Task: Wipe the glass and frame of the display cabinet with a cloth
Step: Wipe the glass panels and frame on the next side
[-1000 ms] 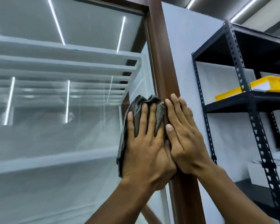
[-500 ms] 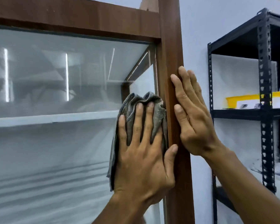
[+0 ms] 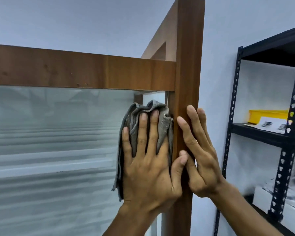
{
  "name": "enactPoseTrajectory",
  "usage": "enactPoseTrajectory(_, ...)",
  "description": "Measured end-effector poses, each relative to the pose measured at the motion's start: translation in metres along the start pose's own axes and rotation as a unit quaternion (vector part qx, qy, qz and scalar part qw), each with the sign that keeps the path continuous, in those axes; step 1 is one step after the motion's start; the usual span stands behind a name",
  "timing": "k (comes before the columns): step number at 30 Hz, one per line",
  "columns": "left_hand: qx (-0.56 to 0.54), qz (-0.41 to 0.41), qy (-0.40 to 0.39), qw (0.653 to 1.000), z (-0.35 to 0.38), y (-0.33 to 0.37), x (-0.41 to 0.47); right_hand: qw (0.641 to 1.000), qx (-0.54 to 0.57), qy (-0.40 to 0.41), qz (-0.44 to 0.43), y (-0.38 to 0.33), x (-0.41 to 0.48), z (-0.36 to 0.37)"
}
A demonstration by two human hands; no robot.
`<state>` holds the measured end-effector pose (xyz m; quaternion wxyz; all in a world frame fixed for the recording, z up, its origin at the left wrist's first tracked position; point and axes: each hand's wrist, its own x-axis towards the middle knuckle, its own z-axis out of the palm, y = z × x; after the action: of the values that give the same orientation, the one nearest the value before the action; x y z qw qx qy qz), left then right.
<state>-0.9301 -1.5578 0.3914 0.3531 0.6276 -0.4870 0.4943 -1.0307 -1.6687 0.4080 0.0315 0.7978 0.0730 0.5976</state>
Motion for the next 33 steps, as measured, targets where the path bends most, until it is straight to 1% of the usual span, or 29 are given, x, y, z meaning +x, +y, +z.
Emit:
enactPoseTrajectory(3, -0.004, -0.014, 0.006, 1.0, -0.003, 0.0, 0.017, 1.0, 0.02, 0.015, 0.017, -0.001, 0.007, -0.001)
enactPoseTrajectory(7, -0.007, -0.023, 0.019, 1.0, -0.006, 0.003, 0.028, 0.984, 0.121, 0.082, 0.105, -0.007, 0.027, -0.001)
enactPoseTrajectory(11, 0.0, -0.013, 0.022, 1.0, -0.004, 0.006, 0.022, 0.971, 0.199, 0.061, 0.12, -0.003, 0.027, -0.001)
enactPoseTrajectory(15, -0.027, -0.037, 0.052, 0.998, 0.0, 0.014, 0.028, 0.954, 0.279, 0.056, 0.094, 0.009, 0.026, 0.002)
enactPoseTrajectory(18, -0.076, -0.051, 0.086, 0.992, 0.001, 0.02, 0.029, 0.928, 0.356, 0.067, 0.09, 0.011, 0.031, 0.006)
enactPoseTrajectory(22, -0.087, -0.056, 0.106, 0.989, 0.004, 0.024, 0.026, 0.89, 0.44, 0.088, 0.076, 0.018, 0.029, 0.016)
enactPoseTrajectory(27, -0.161, -0.091, 0.186, 0.965, 0.01, 0.036, 0.021, 0.862, 0.499, 0.093, 0.021, 0.031, 0.033, 0.03)
enactPoseTrajectory(30, -0.123, -0.123, 0.224, 0.959, 0.013, 0.054, 0.021, 0.829, 0.552, 0.087, -0.014, 0.039, 0.032, 0.036)
enactPoseTrajectory(33, 0.01, -0.076, 0.206, 0.976, 0.013, 0.066, 0.024, 0.823, 0.559, 0.092, -0.051, 0.049, 0.036, 0.041)
